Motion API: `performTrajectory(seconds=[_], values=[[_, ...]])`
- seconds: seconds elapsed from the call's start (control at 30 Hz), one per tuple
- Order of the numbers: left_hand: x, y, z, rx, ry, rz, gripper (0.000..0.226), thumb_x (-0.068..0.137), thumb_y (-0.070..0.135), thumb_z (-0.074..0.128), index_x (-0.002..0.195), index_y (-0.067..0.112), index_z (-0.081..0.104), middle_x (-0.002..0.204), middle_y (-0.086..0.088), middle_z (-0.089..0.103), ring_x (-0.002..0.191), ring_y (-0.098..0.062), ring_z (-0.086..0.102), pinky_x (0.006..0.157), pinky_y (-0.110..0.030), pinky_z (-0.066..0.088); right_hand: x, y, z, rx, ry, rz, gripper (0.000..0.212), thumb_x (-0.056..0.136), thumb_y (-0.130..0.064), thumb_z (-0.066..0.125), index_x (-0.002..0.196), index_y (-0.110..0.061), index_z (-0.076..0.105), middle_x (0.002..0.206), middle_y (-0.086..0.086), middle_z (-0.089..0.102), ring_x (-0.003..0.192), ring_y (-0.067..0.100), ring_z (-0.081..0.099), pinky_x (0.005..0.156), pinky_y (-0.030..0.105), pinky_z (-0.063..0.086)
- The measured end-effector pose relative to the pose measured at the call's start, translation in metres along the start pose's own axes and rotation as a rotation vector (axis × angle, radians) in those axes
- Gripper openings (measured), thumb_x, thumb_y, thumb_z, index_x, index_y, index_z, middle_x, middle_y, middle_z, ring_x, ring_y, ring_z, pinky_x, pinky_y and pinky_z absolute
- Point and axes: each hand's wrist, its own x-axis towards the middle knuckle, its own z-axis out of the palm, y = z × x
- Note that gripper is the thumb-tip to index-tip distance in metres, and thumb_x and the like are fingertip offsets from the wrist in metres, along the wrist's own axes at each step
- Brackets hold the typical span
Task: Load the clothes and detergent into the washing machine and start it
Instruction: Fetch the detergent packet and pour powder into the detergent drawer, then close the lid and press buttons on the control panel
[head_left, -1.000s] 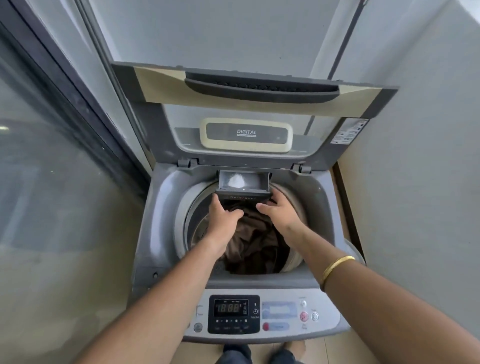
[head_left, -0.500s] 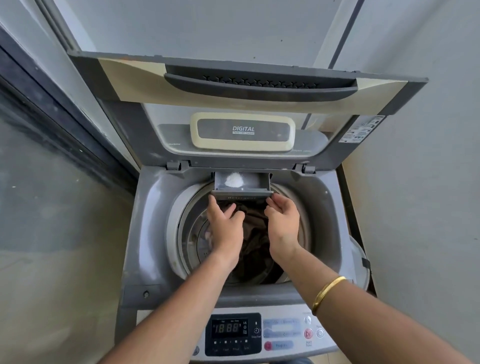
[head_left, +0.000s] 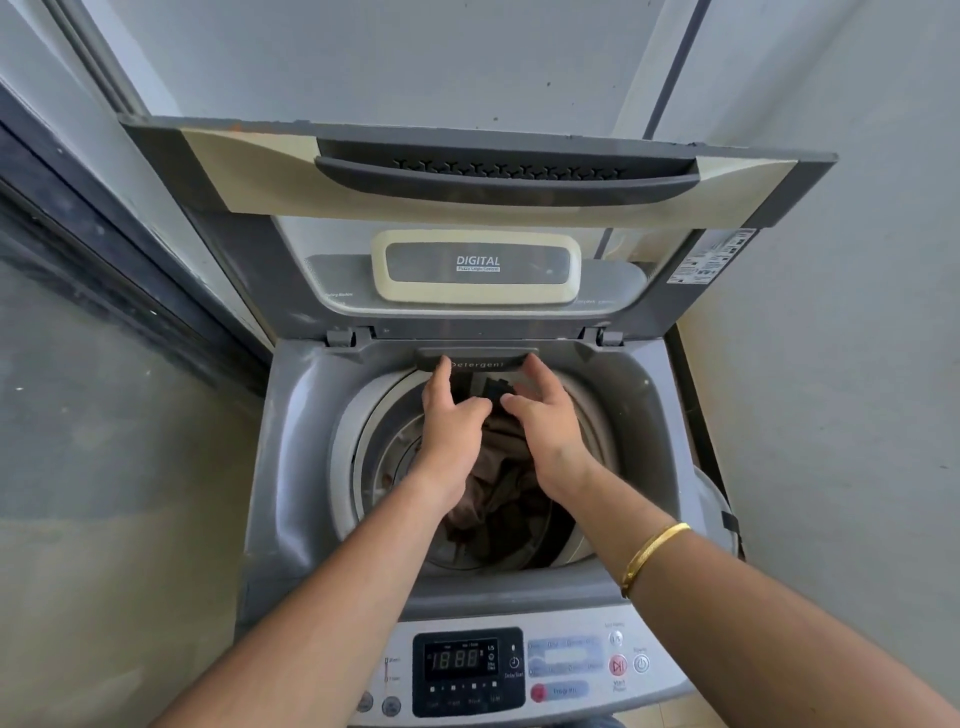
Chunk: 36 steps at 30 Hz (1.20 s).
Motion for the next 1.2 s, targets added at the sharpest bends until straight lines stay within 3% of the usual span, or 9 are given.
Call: performTrajectory(seconds=[0.17,0.33,0.4,0.5,0.6,0.7,0.9,1.03,1.2], values=[[-0.033,0.051,0.001,0.206,0.061,0.322,0.047,0.108,0.008,0.064,0.151,0.025,0.059,0.151,0.011,0.062,0.132,-0.004,0.064,0.119,-0.034,0.055,-0.026,-0.039,-0.006,-0.356,0.069,-0.335,0.057,0.102,-0.002,0.059,0.155,-0.023,0.053,0.151,-0.005,0.060,0.137,0.007,0.058,0.118,0.037,0.052],[-0.068,0.116,-0.008,0.669,0.337,1.078,0.023,0.103,0.006,0.067,0.125,0.010,0.070,0.124,-0.002,0.070,0.118,-0.023,0.067,0.102,-0.039,0.058,-0.069,-0.112,-0.023,-0.715,0.263,-1.041,0.037,0.099,0.001,0.061,0.134,-0.011,0.067,0.132,0.005,0.063,0.124,0.021,0.060,0.104,0.034,0.052],[-0.074,0.144,-0.011,0.822,0.484,1.236,0.026,0.102,0.009,0.069,0.128,0.006,0.071,0.129,-0.010,0.068,0.121,-0.029,0.063,0.105,-0.037,0.054,-0.077,-0.142,-0.028,-0.781,0.440,-1.249,0.037,0.097,0.003,0.064,0.132,-0.006,0.069,0.129,0.013,0.064,0.119,0.029,0.060,0.102,0.036,0.051],[-0.079,0.177,-0.014,1.104,0.561,1.213,0.045,0.103,0.023,0.066,0.147,0.013,0.062,0.149,-0.008,0.060,0.140,-0.030,0.056,0.120,-0.044,0.044,-0.076,-0.174,-0.031,-1.025,0.520,-1.271,0.046,0.100,-0.009,0.064,0.146,-0.009,0.060,0.142,0.014,0.059,0.130,0.034,0.056,0.114,0.044,0.047],[-0.079,0.190,-0.016,1.269,0.574,1.179,0.037,0.107,0.032,0.061,0.142,0.021,0.064,0.141,0.002,0.064,0.132,-0.024,0.061,0.117,-0.046,0.039,-0.068,-0.182,-0.031,-1.185,0.429,-1.194,0.047,0.103,-0.022,0.062,0.149,-0.013,0.057,0.142,0.009,0.060,0.129,0.033,0.058,0.115,0.047,0.046],[-0.079,0.194,-0.019,1.294,0.575,1.191,0.025,0.111,0.031,0.056,0.132,0.024,0.068,0.129,0.004,0.070,0.118,-0.024,0.066,0.111,-0.045,0.042,-0.061,-0.183,-0.032,-1.217,0.408,-1.203,0.032,0.105,-0.025,0.061,0.134,-0.014,0.066,0.123,0.008,0.068,0.111,0.034,0.066,0.102,0.045,0.049],[-0.086,0.203,-0.026,1.282,0.426,1.105,0.019,0.114,0.026,0.057,0.120,0.018,0.073,0.121,0.000,0.072,0.114,-0.028,0.067,0.105,-0.045,0.048,-0.059,-0.196,-0.032,-1.200,0.310,-1.101,0.020,0.109,-0.024,0.057,0.113,-0.012,0.073,0.107,0.008,0.069,0.102,0.038,0.064,0.085,0.046,0.047],[-0.112,0.200,-0.034,1.241,0.366,1.125,0.019,0.111,0.021,0.052,0.107,0.018,0.070,0.107,0.002,0.071,0.100,-0.027,0.063,0.094,-0.043,0.044,-0.085,-0.187,-0.041,-1.157,0.300,-1.137,0.022,0.108,-0.020,0.049,0.107,-0.011,0.068,0.100,0.008,0.067,0.093,0.036,0.061,0.081,0.045,0.044],[-0.159,0.169,-0.032,1.275,0.324,1.067,0.032,0.115,0.035,0.039,0.095,0.021,0.060,0.095,0.007,0.066,0.087,-0.022,0.058,0.082,-0.039,0.036,-0.130,-0.150,-0.051,-1.139,0.203,-1.101,0.022,0.105,-0.023,0.038,0.100,-0.015,0.058,0.094,0.000,0.056,0.089,0.029,0.051,0.079,0.044,0.037]])
